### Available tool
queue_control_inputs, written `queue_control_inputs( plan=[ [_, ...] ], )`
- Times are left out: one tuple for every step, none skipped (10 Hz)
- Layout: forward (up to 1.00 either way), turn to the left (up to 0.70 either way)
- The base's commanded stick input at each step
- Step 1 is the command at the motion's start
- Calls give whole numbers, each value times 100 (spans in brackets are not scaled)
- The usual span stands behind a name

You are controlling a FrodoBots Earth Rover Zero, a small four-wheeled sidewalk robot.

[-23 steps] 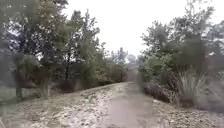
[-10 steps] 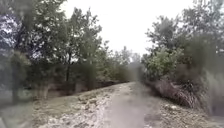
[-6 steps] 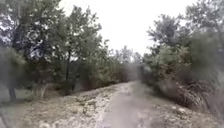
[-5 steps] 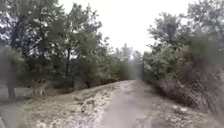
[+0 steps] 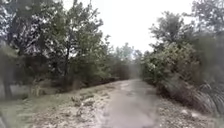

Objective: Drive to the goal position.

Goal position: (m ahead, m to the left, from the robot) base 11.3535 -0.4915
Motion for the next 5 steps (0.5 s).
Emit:
queue_control_inputs(
  plan=[
    [45,0],
    [45,0],
    [45,0],
    [45,0],
    [45,0]
  ],
)
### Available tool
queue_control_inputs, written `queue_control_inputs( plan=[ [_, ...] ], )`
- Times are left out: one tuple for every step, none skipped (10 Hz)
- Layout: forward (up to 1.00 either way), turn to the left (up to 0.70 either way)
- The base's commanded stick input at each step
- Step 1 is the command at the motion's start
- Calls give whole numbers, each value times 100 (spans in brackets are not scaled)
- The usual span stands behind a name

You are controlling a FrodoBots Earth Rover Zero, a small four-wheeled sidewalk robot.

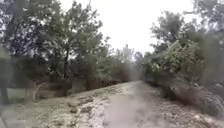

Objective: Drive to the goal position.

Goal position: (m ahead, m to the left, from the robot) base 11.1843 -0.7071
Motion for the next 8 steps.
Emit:
queue_control_inputs(
  plan=[
    [45,0],
    [45,0],
    [45,0],
    [45,0],
    [45,0],
    [45,0],
    [45,0],
    [45,0]
  ],
)
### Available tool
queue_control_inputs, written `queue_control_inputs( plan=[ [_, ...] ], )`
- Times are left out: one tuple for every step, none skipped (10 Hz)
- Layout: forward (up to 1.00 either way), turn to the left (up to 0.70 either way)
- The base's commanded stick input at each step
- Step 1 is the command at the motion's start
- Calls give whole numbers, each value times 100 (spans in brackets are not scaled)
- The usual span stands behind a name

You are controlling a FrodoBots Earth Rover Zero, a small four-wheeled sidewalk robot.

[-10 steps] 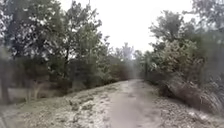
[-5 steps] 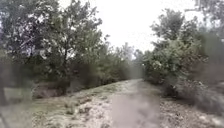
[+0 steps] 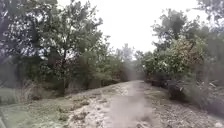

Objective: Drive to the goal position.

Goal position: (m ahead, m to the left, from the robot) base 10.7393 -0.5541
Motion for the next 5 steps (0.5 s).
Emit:
queue_control_inputs(
  plan=[
    [45,0],
    [45,0],
    [45,0],
    [45,0],
    [45,0]
  ],
)
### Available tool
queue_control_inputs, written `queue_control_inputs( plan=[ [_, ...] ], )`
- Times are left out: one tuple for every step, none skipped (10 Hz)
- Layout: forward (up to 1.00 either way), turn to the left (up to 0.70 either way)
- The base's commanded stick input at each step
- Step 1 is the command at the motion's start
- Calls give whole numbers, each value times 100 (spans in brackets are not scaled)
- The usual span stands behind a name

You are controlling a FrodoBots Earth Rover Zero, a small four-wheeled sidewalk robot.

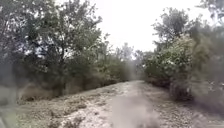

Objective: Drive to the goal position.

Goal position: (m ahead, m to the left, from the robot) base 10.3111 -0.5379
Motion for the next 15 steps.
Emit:
queue_control_inputs(
  plan=[
    [45,0],
    [45,0],
    [45,0],
    [45,0],
    [45,0],
    [45,0],
    [45,0],
    [45,0],
    [45,0],
    [45,0],
    [45,0],
    [45,0],
    [45,0],
    [45,0],
    [45,0]
  ],
)
